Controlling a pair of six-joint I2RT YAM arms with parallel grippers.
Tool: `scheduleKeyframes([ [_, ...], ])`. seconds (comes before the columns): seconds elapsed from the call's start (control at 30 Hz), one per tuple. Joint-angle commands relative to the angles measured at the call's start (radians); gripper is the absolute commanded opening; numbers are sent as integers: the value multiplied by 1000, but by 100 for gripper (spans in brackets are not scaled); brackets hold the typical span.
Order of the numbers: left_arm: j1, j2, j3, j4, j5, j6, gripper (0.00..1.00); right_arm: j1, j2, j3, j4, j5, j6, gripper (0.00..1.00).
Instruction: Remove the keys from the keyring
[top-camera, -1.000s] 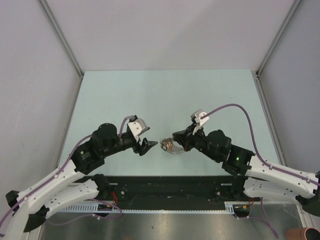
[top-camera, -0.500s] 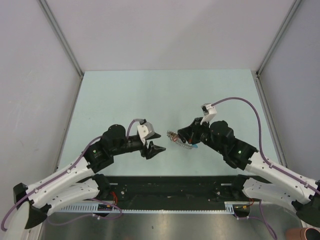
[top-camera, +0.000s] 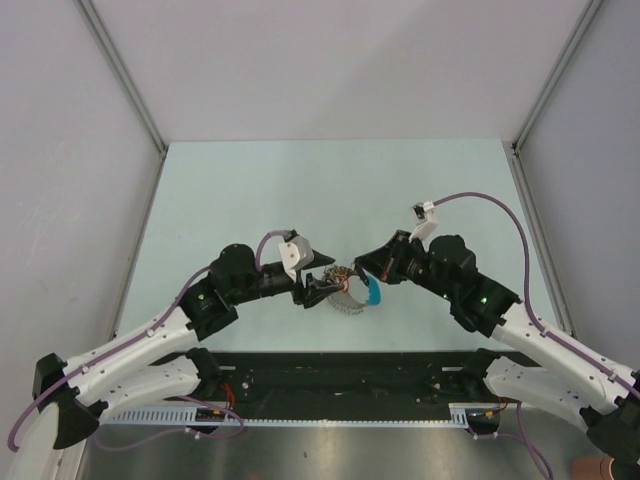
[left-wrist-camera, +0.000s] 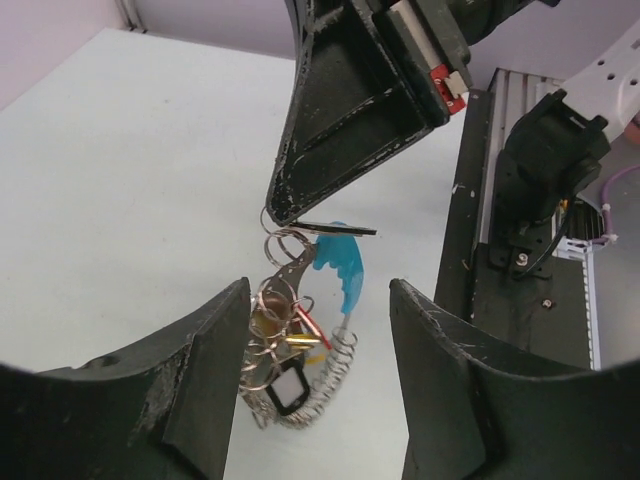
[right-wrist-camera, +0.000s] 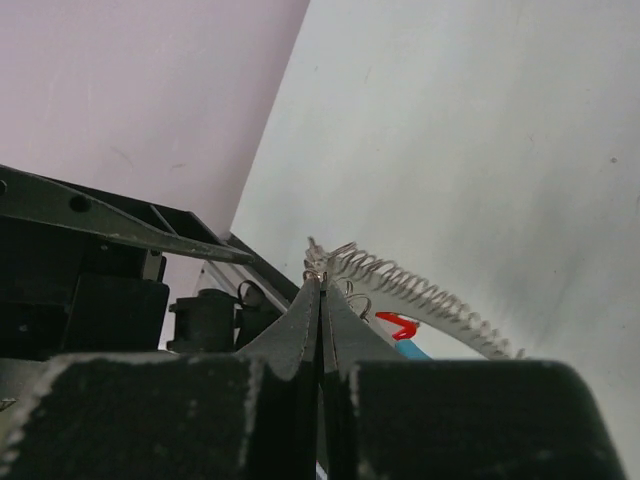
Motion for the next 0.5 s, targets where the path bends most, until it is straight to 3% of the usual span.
scheduleKeyframes([
  [0.0, -14, -16, 5, 111, 58, -18, 62, -39, -48, 23, 95, -71, 87, 0],
  [0.47, -30, 37, 21, 148, -7, -18, 59, -94, -75, -19, 188, -168, 221, 0],
])
